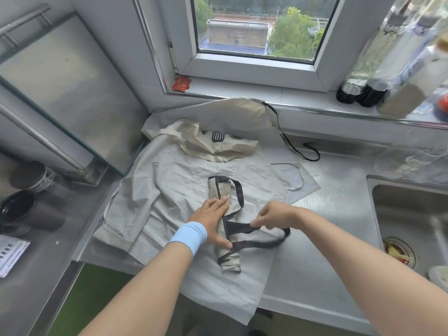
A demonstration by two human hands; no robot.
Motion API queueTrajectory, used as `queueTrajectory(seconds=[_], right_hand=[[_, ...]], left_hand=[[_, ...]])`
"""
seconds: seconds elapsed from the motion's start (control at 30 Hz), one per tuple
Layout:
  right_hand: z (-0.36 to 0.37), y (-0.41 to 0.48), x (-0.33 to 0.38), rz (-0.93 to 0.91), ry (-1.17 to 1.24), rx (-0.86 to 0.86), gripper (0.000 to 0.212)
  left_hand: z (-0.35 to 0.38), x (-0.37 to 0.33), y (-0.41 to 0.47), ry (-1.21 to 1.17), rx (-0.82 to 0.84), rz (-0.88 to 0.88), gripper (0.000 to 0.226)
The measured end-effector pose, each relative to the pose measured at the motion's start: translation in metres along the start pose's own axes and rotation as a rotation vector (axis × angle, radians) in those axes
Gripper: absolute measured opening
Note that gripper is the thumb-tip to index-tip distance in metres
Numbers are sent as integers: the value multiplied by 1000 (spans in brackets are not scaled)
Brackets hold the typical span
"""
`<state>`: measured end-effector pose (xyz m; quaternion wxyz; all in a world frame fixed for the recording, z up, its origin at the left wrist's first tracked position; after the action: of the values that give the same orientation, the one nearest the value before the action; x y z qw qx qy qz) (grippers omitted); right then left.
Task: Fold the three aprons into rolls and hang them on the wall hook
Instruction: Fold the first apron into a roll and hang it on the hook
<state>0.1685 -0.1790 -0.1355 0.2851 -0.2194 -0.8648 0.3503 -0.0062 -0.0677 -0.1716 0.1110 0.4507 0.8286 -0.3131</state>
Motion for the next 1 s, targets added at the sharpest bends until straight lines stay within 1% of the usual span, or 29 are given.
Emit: queueTrajectory(seconds=[0.07, 0.1, 0.17, 0.2, 0.23, 0.27, 0.3, 0.33, 0.37, 0.4, 0.43, 0.47, 0.5, 0.53, 0.57, 0.6, 0.67, 0.7, 0.73, 0.77, 0.83, 0.87, 0.9, 1.0], right_hand=[[-14, 5, -16, 55, -96, -159, 24], [-17, 8, -22, 100, -183, -207, 24], [-16, 11, -25, 167, -372, -227, 18], [-14, 12, -22, 171, -433, -243, 23], [-14, 13, -15, 147, -463, -292, 37], [-15, 12, -3, 91, -451, -379, 52], [-16, 9, 12, 1, -414, -504, 60], [-17, 6, 29, -112, -384, -619, 62], [-13, 6, 45, -217, -364, -670, 60], [-6, 9, 57, -288, -333, -650, 58], [3, 15, 64, -314, -285, -576, 57], [13, 22, 66, -302, -245, -483, 57], [21, 29, 65, -287, -232, -435, 57], [25, 35, 62, -276, -245, -424, 54], [28, 40, 60, -269, -260, -438, 49], [30, 42, 58, -264, -266, -462, 44], [33, 44, 59, -265, -269, -491, 40], [34, 44, 59, -262, -260, -491, 40], [34, 44, 59, -254, -251, -482, 40], [34, 44, 59, -251, -239, -471, 40], [32, 45, 58, -251, -203, -462, 40], [30, 45, 58, -242, -160, -460, 38], [29, 46, 58, -227, -87, -450, 34], [27, 48, 53, -181, 153, -379, 25]], left_hand=[[1, -2, 0, 3, -16, -6, 126], [1, -4, 0, 6, -25, -9, 126], [0, -5, 0, 7, -31, -11, 127], [0, -5, 0, 9, -32, -12, 128], [-1, -7, 0, 9, -40, -13, 129], [-2, -10, 0, 6, -56, -16, 132], [-3, -13, 1, -3, -82, -19, 136], [-4, -16, 2, -10, -109, -28, 140], [-2, -18, 4, -17, -125, -38, 144], [0, -18, 5, -33, -129, -49, 148], [3, -17, 5, -79, -130, -63, 151], [6, -14, 5, -162, -121, -87, 153], [8, -12, 3, -269, -105, -106, 153], [9, -11, 1, -375, -98, -120, 149], [9, -11, -1, -477, -121, -128, 139], [7, -11, -3, -594, -199, -144, 120], [-4, -5, -6, -793, -470, -247, 65], [-7, -1, -6, -819, -549, -342, 47], [-9, 1, -4, -786, -548, -450, 38], [-8, 1, -2, -718, -487, -545, 34], [-2, -1, 0, -616, -301, -697, 39], [0, -6, -1, -608, -221, -734, 42], [1, -9, 1, -621, -179, -752, 44], [0, -13, 3, -736, -169, -802, 49]])
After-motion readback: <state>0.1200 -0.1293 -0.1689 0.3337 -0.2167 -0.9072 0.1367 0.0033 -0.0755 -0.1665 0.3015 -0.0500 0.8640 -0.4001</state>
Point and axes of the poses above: each hand's wrist, its own y-axis towards the middle knuckle, its own z-axis out of the palm, x = y × z, the point moved 5 cm from there along y, towards the middle knuckle, and after that the axes turned 14 degrees about -y, right-handed, at the moved point
